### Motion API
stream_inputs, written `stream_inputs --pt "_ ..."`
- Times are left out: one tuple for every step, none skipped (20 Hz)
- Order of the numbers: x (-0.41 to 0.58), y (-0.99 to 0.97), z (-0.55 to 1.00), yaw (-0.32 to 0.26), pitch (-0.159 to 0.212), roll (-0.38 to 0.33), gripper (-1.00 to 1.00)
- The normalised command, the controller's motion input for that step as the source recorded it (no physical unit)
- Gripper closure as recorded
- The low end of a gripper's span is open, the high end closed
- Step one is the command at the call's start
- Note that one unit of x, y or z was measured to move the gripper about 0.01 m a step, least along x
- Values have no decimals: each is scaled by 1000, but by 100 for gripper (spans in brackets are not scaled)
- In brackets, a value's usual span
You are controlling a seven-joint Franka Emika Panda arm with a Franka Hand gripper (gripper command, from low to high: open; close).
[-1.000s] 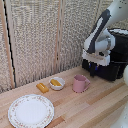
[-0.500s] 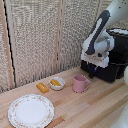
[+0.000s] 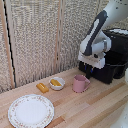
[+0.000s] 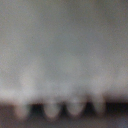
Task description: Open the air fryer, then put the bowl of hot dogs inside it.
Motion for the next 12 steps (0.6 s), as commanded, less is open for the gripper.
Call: stream_inputs --pt "-3 200 0 0 -3 -44 -100" --pt "17 94 0 -33 0 -2 -100" --pt "194 6 0 -100 0 0 -100" --pt "43 -31 0 -97 0 1 -100" --pt "114 0 0 -94 17 45 -100" --pt "46 0 157 -9 17 78 -100" --pt "17 29 260 0 0 80 -100" --pt "31 37 314 -12 0 105 -100" --pt "0 157 474 0 0 61 -100" --pt "3 217 583 0 0 33 -100" --pt "0 246 734 0 20 0 -100" --pt "0 266 749 0 27 -4 -100"
